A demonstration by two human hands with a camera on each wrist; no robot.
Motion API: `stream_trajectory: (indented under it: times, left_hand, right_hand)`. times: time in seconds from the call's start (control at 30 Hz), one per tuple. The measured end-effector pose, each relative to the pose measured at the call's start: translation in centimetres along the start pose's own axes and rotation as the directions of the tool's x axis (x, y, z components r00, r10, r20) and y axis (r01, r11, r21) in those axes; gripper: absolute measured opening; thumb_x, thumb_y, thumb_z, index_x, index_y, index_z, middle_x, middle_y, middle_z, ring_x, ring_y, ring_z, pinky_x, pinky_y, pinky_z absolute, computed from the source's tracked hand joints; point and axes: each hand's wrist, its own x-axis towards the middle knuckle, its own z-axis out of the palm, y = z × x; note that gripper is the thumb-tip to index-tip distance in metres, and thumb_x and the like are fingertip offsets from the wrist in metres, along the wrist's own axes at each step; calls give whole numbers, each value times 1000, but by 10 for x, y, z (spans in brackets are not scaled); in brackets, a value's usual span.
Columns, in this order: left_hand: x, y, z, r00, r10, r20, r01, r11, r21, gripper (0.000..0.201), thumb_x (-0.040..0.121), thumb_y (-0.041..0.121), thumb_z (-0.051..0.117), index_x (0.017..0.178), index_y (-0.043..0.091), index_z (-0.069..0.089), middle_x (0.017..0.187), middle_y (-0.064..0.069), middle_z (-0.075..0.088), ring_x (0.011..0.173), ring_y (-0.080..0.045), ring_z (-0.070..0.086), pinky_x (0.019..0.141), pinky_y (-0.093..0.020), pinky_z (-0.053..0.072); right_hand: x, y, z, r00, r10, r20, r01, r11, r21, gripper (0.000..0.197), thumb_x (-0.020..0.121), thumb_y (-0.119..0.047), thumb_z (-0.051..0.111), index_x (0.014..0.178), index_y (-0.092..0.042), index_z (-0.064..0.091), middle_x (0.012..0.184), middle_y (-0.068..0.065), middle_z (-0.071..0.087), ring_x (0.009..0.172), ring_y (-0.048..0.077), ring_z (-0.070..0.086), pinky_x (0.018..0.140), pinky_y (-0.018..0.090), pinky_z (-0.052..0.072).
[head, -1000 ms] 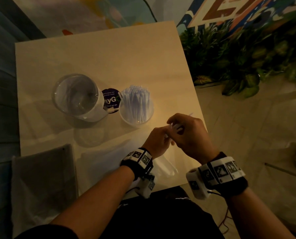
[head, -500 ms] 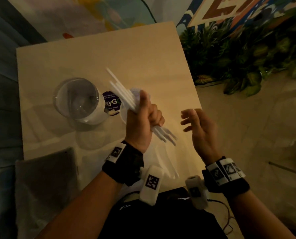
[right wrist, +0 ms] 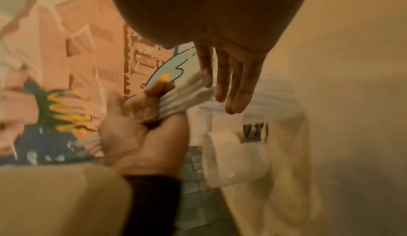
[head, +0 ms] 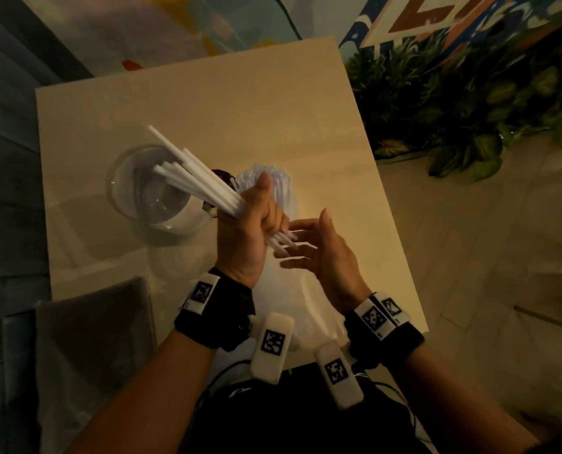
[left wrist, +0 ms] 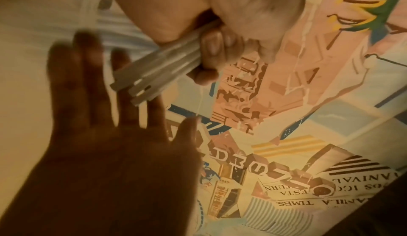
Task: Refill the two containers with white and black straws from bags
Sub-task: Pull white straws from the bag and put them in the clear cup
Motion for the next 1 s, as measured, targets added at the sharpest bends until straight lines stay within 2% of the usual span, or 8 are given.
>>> stream_trajectory:
  times: [0.2,0.3,0.47,0.6,0.77,0.83,0.9,1.0]
  left_hand:
    - [37,5,-21,989,121,-85,-86,938,337,50,90,37,60,46,27,40,44,8,35,44,-12,33,57,-38,36]
    - [50,-8,-28,988,106,-113,-44,891,451,49,93,29,63,48,26,43,44,12,41,44,-7,40,56,-25,39]
    - [52,-17,-36,991,115,-69,-56,820,570,39,95,17,63,60,2,52,50,-1,52,50,-14,51,58,-20,45]
    - [50,-8,-39,990,138,-27,-98,812,575,34,95,19,62,69,-1,54,62,-19,54,60,-24,52,69,-28,48]
    - [39,28,-38,950,312,-27,-253,814,523,18,93,14,62,80,4,55,72,-9,63,68,-13,61,70,-25,47]
    - [24,40,-46,919,391,-47,-301,773,558,22,94,14,60,79,-1,53,65,-12,56,63,-14,55,67,-26,43]
    - [-1,34,-64,923,383,-40,-269,714,646,29,94,12,60,74,-6,50,62,-20,48,61,-19,46,61,-29,38]
    - [-44,-9,-109,975,206,88,-178,477,860,20,88,21,64,74,12,53,70,-3,49,64,-14,45,61,-30,41]
  right_hand:
    - [1,7,-47,988,-130,-79,94,930,-356,66,102,-56,24,102,-7,68,92,14,73,84,33,71,81,53,56]
    - [-1,13,-63,984,-125,-126,69,924,-377,65,103,-54,24,99,-7,69,91,15,72,83,34,70,78,50,57]
    - [-1,30,-75,978,-120,-172,27,886,-464,49,105,-44,36,97,-8,68,87,13,72,77,28,69,70,39,57]
    - [12,57,-81,982,-102,-158,-26,758,-652,25,104,-25,48,92,-14,67,82,3,71,72,17,69,71,38,59]
    - [30,83,-77,999,3,-36,-31,562,-827,25,100,-10,49,80,-21,60,82,-1,64,67,10,58,69,30,44]
    - [38,92,-74,997,75,-22,-57,502,-863,26,96,-5,51,82,-24,62,90,1,65,77,17,58,72,27,39]
    - [44,96,-69,993,116,-17,-73,496,-866,23,94,-7,54,103,-21,70,103,3,70,90,19,60,76,26,41]
    - [47,96,-59,989,150,20,-51,453,-890,24,96,-18,58,118,-18,68,116,6,68,104,24,61,81,27,39]
